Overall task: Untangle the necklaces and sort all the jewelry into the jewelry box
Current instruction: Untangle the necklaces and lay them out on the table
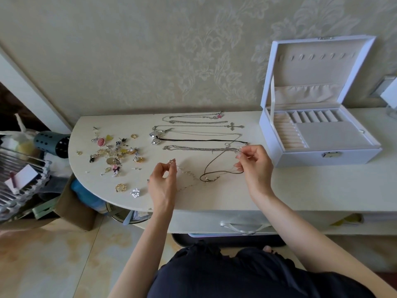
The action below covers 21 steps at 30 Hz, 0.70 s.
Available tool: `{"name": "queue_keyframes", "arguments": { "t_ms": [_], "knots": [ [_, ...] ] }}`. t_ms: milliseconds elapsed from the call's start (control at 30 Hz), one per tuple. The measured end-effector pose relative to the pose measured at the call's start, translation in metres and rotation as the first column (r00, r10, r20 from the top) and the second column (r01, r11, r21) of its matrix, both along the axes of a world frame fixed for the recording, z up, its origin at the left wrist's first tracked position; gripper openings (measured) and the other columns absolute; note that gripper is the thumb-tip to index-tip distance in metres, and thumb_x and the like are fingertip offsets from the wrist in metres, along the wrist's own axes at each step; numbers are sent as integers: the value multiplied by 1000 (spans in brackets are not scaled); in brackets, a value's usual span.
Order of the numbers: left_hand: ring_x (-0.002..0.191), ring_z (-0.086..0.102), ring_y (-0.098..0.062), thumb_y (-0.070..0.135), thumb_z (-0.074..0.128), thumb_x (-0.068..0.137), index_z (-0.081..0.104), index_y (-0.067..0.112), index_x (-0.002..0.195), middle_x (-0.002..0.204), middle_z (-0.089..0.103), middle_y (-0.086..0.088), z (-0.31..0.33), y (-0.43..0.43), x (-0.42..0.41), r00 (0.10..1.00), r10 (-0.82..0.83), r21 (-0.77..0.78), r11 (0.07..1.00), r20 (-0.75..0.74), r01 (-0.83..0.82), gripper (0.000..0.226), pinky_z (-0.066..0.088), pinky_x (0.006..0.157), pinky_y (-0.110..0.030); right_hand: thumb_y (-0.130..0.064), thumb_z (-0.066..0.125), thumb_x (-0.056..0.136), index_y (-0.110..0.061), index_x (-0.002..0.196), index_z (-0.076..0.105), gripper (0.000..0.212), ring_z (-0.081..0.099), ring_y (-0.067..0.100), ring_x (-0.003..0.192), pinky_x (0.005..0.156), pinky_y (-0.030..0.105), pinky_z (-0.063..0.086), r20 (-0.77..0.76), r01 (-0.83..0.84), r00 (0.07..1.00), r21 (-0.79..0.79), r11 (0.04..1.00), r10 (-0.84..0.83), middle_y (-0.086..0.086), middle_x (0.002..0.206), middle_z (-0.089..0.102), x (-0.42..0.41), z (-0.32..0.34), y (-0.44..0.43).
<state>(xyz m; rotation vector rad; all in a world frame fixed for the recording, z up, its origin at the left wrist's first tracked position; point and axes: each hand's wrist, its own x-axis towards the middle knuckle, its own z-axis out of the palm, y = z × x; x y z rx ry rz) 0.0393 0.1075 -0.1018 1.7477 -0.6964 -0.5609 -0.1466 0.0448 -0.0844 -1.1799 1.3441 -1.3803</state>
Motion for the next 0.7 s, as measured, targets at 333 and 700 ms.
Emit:
{"name": "queue_keyframes", "arguments": {
  "t_ms": [333, 700],
  "knots": [
    [61, 52, -6, 35, 57, 91, 63, 10, 82, 86, 69, 2, 3, 1, 0, 993, 37, 45, 998, 110, -42, 27, 39, 57, -26, -7, 61, 86, -16, 91, 60, 10, 54, 2, 67, 70, 32, 50, -138, 178, 971, -113, 978, -193, -11, 81, 62, -8, -3, -4],
    [53, 57, -12, 39, 60, 88, 64, 13, 80, 91, 70, 3, 5, -2, -2, 996, -46, 54, 998, 82, 42, 27, 53, 62, -38, -22, 69, 78, -20, 76, 67, 4, 65, 16, 69, 70, 33, 52, -537, -187, 801, 196, 963, 265, -7, 66, 65, -6, -7, -1]
  ]
}}
